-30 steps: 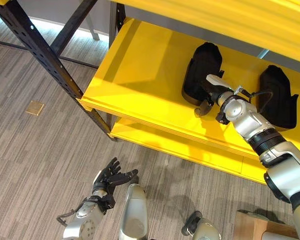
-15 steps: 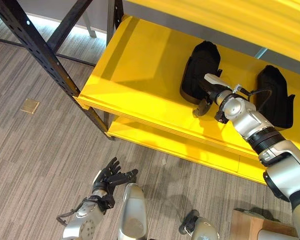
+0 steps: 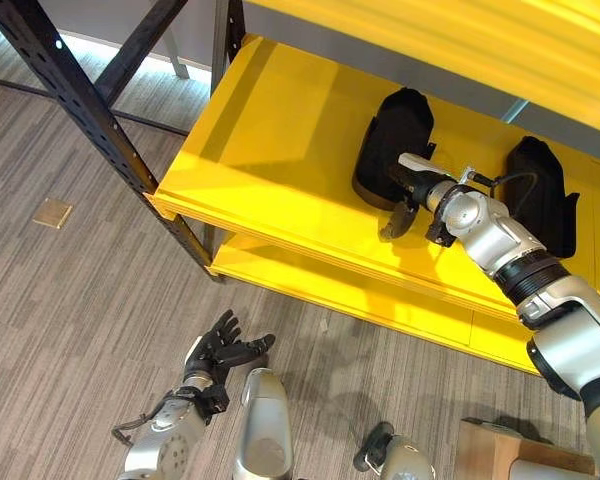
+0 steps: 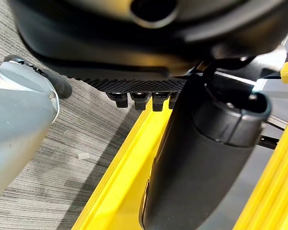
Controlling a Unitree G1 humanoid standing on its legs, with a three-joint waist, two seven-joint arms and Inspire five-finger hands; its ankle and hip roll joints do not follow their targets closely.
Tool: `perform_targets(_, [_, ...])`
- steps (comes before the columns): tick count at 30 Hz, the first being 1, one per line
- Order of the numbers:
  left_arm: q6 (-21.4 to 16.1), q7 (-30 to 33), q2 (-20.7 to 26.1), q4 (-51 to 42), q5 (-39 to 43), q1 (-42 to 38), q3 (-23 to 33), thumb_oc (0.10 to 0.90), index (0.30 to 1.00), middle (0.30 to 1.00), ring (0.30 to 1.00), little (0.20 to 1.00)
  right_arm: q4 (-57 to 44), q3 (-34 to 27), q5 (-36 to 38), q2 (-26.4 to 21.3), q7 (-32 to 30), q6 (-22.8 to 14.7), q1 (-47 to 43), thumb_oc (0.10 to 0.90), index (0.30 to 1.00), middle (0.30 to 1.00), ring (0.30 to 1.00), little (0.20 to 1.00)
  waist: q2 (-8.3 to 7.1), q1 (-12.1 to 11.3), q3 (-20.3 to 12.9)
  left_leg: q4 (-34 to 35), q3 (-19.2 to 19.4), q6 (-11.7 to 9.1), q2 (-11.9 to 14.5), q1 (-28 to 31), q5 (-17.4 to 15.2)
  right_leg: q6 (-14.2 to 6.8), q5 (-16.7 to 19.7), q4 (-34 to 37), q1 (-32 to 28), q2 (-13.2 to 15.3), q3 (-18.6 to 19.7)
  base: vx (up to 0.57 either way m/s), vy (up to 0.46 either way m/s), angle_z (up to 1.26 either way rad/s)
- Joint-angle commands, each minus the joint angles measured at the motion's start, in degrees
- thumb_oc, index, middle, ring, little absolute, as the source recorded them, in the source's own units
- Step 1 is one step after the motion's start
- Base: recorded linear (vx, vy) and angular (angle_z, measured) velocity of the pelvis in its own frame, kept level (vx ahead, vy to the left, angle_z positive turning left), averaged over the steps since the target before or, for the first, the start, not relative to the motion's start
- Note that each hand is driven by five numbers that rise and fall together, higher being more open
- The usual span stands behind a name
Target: Move parts from the plastic box to the shelf.
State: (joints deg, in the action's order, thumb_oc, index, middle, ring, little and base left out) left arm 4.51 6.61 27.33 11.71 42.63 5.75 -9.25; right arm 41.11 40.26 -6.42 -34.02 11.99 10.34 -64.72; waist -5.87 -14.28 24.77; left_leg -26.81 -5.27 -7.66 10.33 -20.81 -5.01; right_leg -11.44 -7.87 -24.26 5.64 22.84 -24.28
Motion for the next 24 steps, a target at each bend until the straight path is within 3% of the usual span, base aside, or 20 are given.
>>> perform_targets(1, [-3.81,-2.16,4.18,-5.54,1.62,0.01,1.71,0.9,1.0,1.0,1.0,1.0,-0.71,2.2,2.51,0.03,1.0,-0.6,-6.47,0.9,1.0,1.0,1.0,1.0,-1.68,-0.41,-1.32,-3.07,-0.8,0.36,3.03,-2.9,-2.03,0.59,3.06,5.28,-5.08,0.17,3.41,0.0,0.0,0.0])
perform_targets(24, [-2.8,-3.46,5.34,-5.27,1.35,-0.69,1.75,0.9,1.0,1.0,1.0,1.0,-3.04,5.55,4.07,-1.0,7.16,0.71,-6.14,0.9,1.0,1.0,1.0,1.0,-2.68,-0.57,-1.75,-1.94,-0.98,0.22,3.31,-2.46,-1.34,0.47,3.44,5.78,-5.66,-0.39,2.98,0.0,-0.001,0.0])
